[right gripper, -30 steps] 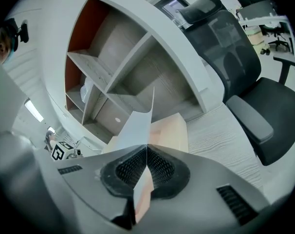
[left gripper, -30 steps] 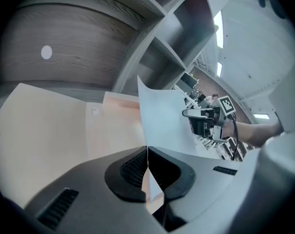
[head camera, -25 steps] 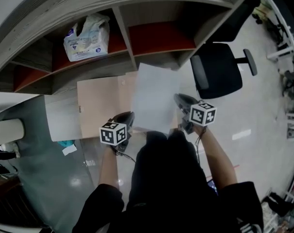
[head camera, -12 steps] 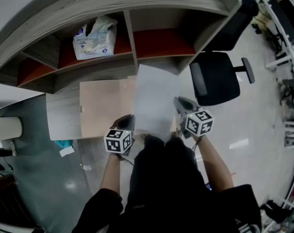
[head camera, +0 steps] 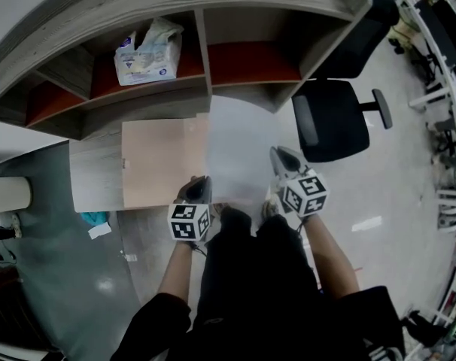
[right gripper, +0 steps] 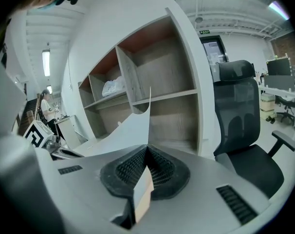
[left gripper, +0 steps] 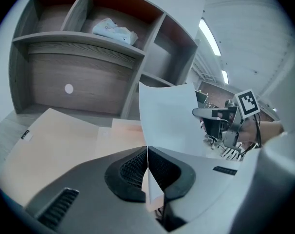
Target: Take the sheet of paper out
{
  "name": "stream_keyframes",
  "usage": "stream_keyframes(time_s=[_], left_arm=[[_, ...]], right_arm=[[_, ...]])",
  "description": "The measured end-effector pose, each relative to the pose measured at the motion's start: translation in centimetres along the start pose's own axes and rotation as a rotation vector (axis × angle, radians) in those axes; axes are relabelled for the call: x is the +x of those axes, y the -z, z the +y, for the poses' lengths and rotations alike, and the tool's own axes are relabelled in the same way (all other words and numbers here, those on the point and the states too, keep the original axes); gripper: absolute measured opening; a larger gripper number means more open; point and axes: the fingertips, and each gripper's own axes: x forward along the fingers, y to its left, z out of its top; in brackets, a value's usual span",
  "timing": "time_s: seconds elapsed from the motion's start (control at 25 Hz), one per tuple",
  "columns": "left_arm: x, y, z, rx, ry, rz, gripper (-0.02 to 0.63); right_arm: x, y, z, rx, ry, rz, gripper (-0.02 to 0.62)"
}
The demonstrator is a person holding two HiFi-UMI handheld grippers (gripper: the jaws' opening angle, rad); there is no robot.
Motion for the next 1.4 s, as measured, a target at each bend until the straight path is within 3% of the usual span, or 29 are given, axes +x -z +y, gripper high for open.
stream_keyframes(time_s=[0.48, 0.96, 1.4], left_arm=[[-2.0, 0.5, -3.2, -0.025, -0.151, -0.094, 0.046], [-3.9, 1.4, -10.8, -0.017, -0.280, -0.169, 0.046], [-6.1, 2.1, -14.8, -0.029, -0.370, -0.216, 0.046]], right_arm=[[-2.3, -1.1, 0.3, -0.083, -0.088, -0.034, 0.017], [-8.1, -1.0, -1.2, -0.116, -0.188, -0.095, 0.017], [-12.9, -2.6, -2.2, -0.201, -0.154, -0.179, 0.018]])
